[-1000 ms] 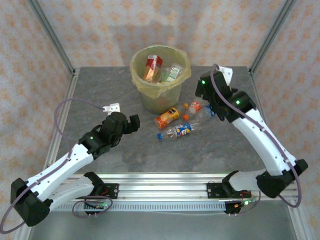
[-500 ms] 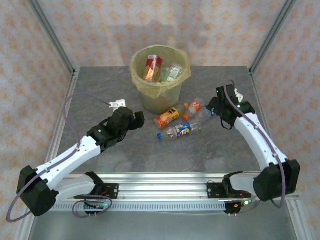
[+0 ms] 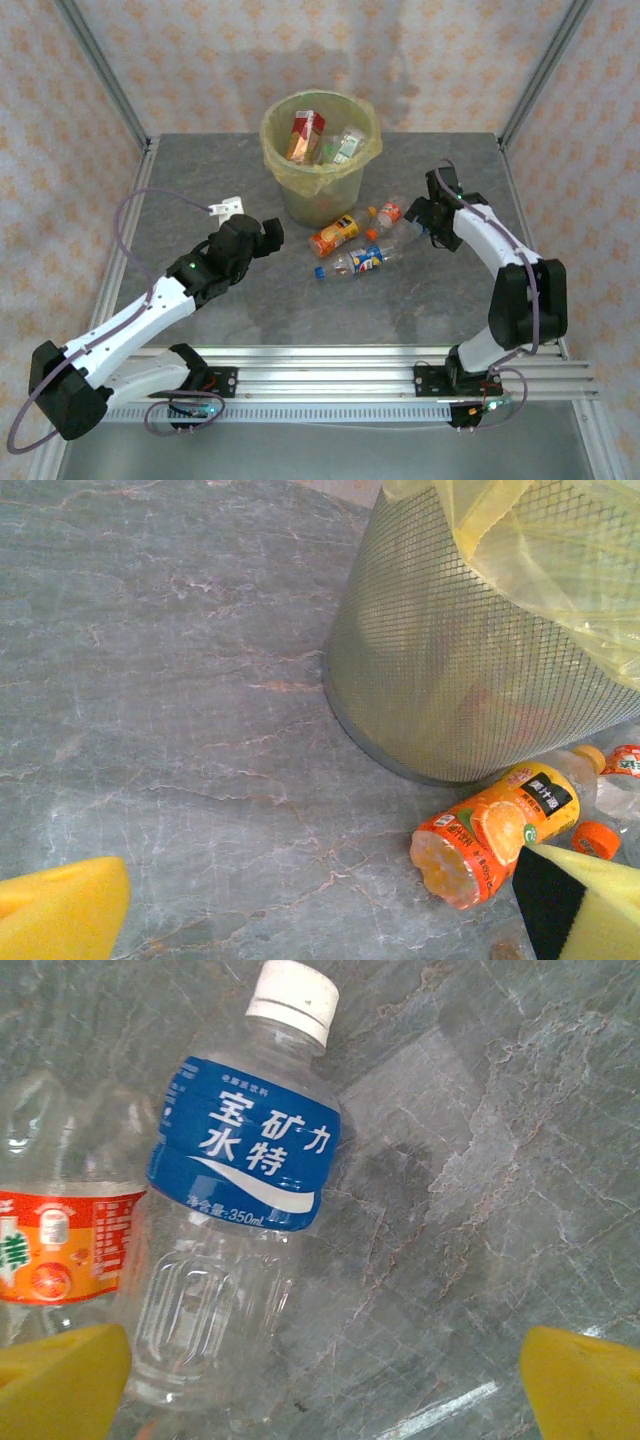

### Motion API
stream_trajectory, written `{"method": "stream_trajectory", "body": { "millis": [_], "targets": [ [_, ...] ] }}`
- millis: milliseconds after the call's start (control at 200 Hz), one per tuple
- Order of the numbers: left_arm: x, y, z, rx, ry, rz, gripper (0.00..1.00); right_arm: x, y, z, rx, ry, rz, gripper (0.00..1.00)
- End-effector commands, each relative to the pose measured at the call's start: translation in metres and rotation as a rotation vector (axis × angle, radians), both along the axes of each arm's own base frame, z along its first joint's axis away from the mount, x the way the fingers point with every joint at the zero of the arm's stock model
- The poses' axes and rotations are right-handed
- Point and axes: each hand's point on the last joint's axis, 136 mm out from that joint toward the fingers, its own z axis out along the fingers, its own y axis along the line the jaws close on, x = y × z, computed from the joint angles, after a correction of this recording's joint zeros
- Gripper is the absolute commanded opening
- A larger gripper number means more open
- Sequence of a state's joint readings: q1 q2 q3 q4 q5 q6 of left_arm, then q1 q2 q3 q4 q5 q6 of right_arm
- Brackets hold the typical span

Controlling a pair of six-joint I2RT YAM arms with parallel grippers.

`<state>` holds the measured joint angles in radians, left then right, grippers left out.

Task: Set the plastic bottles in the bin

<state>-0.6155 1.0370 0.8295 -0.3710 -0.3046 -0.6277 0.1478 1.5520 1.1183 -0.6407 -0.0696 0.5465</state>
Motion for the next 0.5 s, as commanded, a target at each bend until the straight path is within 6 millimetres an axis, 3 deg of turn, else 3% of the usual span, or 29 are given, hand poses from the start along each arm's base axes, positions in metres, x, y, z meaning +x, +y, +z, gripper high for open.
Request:
{"method": "stream_trajectory", "body": {
  "millis": [0, 495],
  "targets": [
    [0.0, 0.005, -0.005, 0.035, 0.01, 0.023, 1.0, 0.01, -0.003, -0.003, -0.002, -0.009, -0.015, 1.0],
    [0.002, 0.006, -0.006, 0.052, 0.019, 0.027, 1.0, 0.024, -0.003, -0.033, 0.02, 0.041, -0.017, 0.98]
  ]
}}
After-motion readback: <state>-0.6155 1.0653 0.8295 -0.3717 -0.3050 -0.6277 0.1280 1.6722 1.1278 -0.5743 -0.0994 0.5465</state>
